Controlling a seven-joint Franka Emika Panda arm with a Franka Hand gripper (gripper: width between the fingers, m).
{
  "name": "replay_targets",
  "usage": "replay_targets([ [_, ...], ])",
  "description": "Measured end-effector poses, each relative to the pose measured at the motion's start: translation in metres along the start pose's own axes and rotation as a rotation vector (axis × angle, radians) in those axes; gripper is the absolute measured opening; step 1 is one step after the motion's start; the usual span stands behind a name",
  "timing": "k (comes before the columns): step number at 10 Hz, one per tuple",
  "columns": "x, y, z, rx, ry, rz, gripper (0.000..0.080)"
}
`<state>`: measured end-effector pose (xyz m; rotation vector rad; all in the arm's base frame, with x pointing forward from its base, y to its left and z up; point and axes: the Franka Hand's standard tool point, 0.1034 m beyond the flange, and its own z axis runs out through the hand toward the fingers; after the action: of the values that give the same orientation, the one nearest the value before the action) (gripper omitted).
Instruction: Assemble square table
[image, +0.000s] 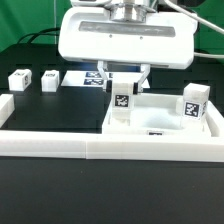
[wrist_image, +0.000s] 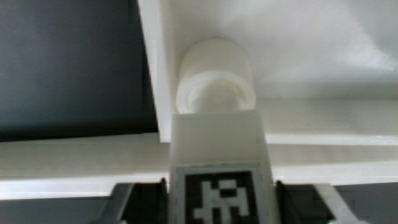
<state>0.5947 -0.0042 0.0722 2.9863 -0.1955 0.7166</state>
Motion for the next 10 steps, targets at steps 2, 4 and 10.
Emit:
replay_targets([
  [2,0.0042,0.0021,0.0029,-0.021,0.069,0.002,0.0290],
  [4,0.0041,0.0055,0.0056,-0.033,0.098,-0.001,0.0290],
  [10,0.0041,0.0053,0.0058,-0.033,0.097,-0.002,0.0642],
])
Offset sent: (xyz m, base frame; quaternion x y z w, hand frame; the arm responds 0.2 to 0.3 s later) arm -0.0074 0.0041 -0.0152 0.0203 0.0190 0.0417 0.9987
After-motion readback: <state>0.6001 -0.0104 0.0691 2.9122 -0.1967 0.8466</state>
